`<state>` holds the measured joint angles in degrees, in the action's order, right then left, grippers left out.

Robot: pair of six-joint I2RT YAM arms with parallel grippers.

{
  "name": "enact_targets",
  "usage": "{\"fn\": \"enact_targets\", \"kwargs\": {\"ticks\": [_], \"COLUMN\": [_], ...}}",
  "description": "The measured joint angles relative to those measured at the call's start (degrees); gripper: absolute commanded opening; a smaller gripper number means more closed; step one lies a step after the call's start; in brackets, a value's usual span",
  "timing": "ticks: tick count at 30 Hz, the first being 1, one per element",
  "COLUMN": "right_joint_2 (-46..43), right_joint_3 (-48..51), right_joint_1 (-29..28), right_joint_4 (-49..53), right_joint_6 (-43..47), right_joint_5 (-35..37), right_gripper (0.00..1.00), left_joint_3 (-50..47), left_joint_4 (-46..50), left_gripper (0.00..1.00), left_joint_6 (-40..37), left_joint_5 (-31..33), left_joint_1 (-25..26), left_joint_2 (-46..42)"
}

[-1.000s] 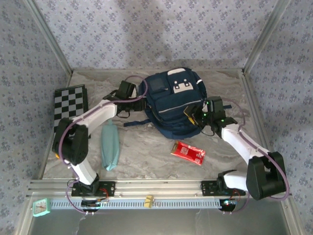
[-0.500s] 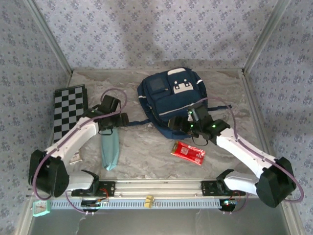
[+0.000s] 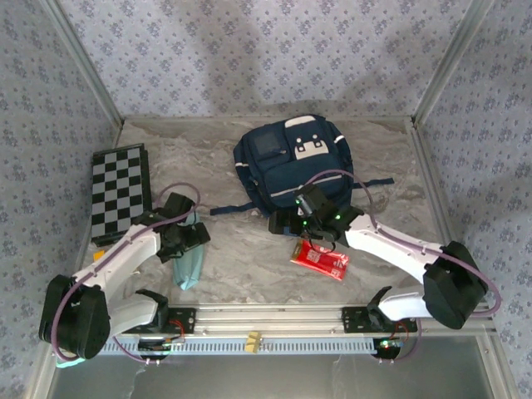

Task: Pack the student bag
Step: Move the pencil pouch to the center of the table, then pick up the pencil pouch from the center of the table.

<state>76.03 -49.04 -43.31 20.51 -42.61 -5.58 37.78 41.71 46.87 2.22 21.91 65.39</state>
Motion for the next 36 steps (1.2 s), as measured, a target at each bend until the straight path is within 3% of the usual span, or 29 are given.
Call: {"fn": "enact_targets", "kwargs": {"ticks": [9, 14, 16, 22, 27, 36], "right_joint_2": [3.0, 8.8, 11.6, 22.3, 32.0, 39.3], "right_joint_3": [-1.9, -6.7, -9.9, -20.9, -29.5, -33.3], "right_joint_1": [-1.0, -4.2, -7.2, -15.6, -20.0, -22.3], "right_joint_4": [-1.3, -0.9, -0.2, 1.2, 3.1, 6.1], "right_joint_6": [2.7, 5.1, 6.8, 9.9, 12.1, 14.6], "right_joint_5": [0.3, 0.5, 1.5, 2.8, 3.4, 3.3], "right_gripper": [0.97, 0.96, 0.95, 0.91, 0.88, 0.67], "left_joint_3": [0.3, 1.6, 2.2, 2.2, 1.2, -1.9], "left_joint_4": [-13.4, -15.5, -13.3, -5.7, -1.7, -0.3], "left_gripper": [1.00, 0.97, 0.96, 1.00, 1.00, 1.00], "left_joint_6": [9.0, 9.8, 8.9, 4.5, 2.3, 0.9], "left_joint_5": [-6.4, -5.9, -4.2, -1.0, 0.7, 0.8], "left_joint_1": [11.1, 11.4, 10.0, -1.4, -3.8, -5.1], "left_joint_2": [1.7, 1.3, -1.4, -9.9, -14.1, -13.8]}}
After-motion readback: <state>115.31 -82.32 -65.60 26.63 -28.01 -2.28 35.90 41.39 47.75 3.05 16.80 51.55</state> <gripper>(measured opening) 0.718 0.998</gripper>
